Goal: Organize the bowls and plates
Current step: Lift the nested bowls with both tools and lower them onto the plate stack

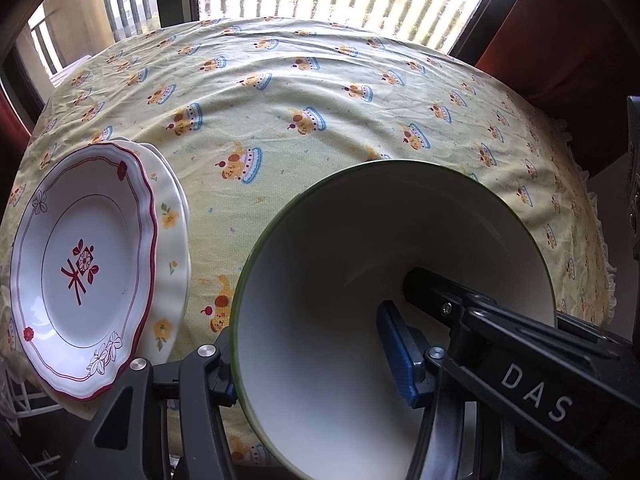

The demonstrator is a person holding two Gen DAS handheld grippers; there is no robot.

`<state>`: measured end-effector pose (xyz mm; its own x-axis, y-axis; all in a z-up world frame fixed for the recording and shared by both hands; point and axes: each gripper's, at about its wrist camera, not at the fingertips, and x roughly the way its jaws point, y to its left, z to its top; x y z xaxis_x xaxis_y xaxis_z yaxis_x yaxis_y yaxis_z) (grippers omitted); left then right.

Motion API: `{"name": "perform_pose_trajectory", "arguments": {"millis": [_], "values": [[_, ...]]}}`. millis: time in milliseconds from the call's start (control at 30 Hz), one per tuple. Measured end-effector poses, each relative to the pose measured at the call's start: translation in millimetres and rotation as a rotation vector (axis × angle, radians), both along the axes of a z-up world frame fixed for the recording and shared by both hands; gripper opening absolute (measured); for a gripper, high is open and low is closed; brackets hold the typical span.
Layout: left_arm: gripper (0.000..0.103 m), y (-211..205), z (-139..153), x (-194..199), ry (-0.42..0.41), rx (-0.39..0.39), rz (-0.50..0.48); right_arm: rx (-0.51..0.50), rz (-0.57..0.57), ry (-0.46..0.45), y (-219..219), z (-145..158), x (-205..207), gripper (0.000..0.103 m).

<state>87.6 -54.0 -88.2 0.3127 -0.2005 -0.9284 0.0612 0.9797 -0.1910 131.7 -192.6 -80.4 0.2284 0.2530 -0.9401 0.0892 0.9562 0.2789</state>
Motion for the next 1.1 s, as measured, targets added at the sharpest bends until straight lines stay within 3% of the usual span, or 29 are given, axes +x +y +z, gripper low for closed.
{"name": "perform_pose_trajectory", "arguments": {"millis": [167, 533, 767, 1100], "values": [[0.056, -2.7, 6.1, -4.7, 0.002, -0.016, 0.017, 0.0, 0.007, -0.018, -4.2, 7.2, -6.3, 0.041], [0.056, 0.2, 44.3, -12.3, -0.068, 0.034, 0.054, 0.049, 0.041, -0.093, -5.4, 42.4, -12.0, 0.041], [0.056, 26.8, 54.9, -18.5, -0.092, 0.042, 0.08, 0.069, 0.069, -0.128, 18.5, 57.1, -15.8, 0.041], [0.056, 83.1, 66.8, -12.6, -0.139, 0.003, 0.032, 0.039, 0.023, -0.175, 72.7, 72.9, -20.2, 0.041]]}}
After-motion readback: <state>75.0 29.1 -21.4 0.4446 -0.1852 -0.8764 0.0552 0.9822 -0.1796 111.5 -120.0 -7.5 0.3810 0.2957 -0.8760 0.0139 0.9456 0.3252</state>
